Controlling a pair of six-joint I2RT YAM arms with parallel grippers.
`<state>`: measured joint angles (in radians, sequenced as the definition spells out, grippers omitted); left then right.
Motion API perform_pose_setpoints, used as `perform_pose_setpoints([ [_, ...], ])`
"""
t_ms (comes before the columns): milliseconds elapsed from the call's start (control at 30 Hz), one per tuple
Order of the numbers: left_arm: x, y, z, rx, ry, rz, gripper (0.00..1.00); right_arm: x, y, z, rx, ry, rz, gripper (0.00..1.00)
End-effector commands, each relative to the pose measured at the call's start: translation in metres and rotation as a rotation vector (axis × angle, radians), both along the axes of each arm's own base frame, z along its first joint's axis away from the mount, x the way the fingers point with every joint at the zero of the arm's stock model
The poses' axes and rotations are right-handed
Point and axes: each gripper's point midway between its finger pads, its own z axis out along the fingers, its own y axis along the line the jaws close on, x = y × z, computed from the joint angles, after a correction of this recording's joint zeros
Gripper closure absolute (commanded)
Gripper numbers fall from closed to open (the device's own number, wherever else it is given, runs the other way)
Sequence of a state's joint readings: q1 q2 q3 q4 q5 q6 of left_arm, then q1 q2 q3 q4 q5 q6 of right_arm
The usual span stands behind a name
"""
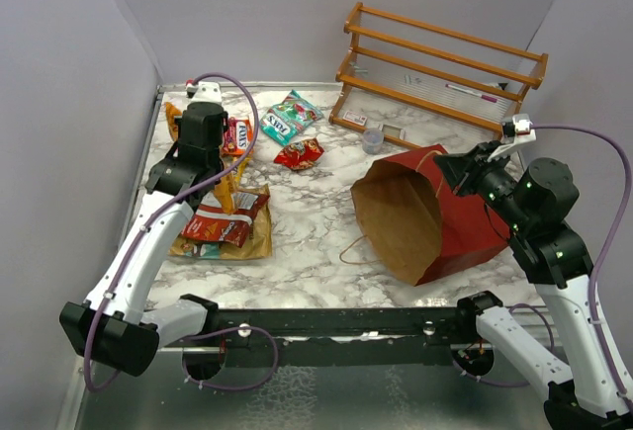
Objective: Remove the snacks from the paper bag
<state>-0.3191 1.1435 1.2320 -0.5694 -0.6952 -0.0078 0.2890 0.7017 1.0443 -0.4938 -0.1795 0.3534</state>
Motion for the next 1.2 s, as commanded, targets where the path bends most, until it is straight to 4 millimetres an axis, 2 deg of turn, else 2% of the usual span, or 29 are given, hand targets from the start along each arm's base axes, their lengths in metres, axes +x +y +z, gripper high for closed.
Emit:
perform_pose_setpoints([
  [0, 0.019, -0.036, 0.022, -0.167, -0.091, -0.144, 1.00, -0.004, 0.002, 0.014, 0.009, -0.041, 0.015, 0.97],
  [100, 0.017, -0.047, 0.023, -0.228, -0.106, -0.188, 1.00, -0.005, 0.000, 0.014, 0.005, -0.042, 0.008, 0.97],
  [167, 0.010, -0.044, 0.012, -0.230, -0.101, -0.174, 1.00, -0.005, 0.000, 0.013, 0.004, -0.041, 0.008, 0.97],
  [400, -0.041, 0.019, -0.071, -0.123, -0.064, 0.151, 1.00, -0.002, 0.003, 0.008, 0.005, -0.033, 0.020, 0.97],
  [567, -0.056, 0.034, -0.116, -0.098, -0.113, 0.196, 1.00, -0.001, 0.007, 0.007, 0.015, -0.032, 0.038, 0.97],
  [767, -0.073, 0.067, -0.127, -0.050, -0.141, 0.355, 1.00, -0.005, 0.001, 0.009, 0.005, -0.038, 0.012, 0.97],
  [833, -0.073, 0.066, -0.133, -0.062, -0.127, 0.338, 1.00, -0.005, 0.000, 0.008, 0.004, -0.038, 0.008, 0.97],
  [933, -0.070, 0.053, -0.140, -0.139, -0.104, 0.292, 1.00, -0.005, 0.002, 0.007, 0.008, -0.034, 0.017, 0.97],
  [1167, -0.077, 0.017, -0.159, -0.505, -0.122, 0.307, 1.00, -0.003, 0.005, 0.008, 0.018, -0.033, 0.027, 0.97],
])
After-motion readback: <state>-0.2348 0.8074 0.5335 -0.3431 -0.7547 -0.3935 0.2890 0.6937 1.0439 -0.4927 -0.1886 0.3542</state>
